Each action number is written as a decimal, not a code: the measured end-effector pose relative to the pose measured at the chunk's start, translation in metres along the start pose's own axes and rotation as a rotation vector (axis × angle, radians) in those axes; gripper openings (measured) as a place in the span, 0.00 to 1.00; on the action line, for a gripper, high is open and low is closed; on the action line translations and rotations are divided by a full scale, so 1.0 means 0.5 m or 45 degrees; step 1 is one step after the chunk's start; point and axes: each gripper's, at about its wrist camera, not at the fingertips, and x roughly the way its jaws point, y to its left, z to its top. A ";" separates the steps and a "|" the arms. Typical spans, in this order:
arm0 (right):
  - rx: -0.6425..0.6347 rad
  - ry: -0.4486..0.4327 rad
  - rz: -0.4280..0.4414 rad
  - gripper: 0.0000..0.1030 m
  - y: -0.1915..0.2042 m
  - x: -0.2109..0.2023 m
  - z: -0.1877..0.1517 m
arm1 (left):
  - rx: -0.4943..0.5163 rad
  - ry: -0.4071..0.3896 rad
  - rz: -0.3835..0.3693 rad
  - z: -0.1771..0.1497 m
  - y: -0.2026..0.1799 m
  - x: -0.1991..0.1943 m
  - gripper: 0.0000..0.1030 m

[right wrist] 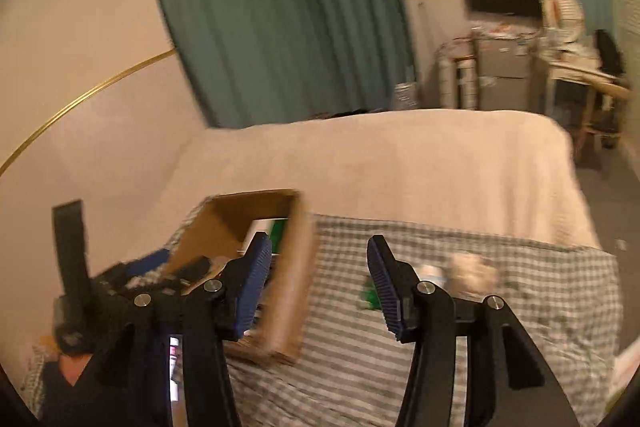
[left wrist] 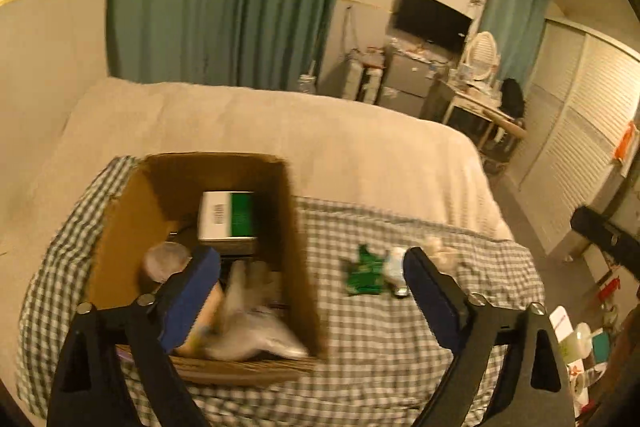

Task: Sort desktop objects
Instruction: 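Move both grippers back over the remaining items on the bed, then grasp the green packet with the left gripper while the right grasps the white lace cloth, then carry the green packet and white cloth into the cardboard box and release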

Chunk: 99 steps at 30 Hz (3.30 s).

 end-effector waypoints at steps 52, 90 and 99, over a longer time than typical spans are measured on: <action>0.119 0.155 -0.308 0.10 -0.407 0.314 -0.217 | 0.113 0.251 -0.088 -0.223 -0.144 0.453 0.32; -0.179 0.071 0.003 0.10 0.186 0.082 -0.040 | 0.233 0.040 0.032 0.005 0.144 0.030 0.32; -0.170 0.240 0.096 0.13 0.282 0.306 -0.051 | 0.184 0.142 0.136 -0.035 0.272 0.139 0.32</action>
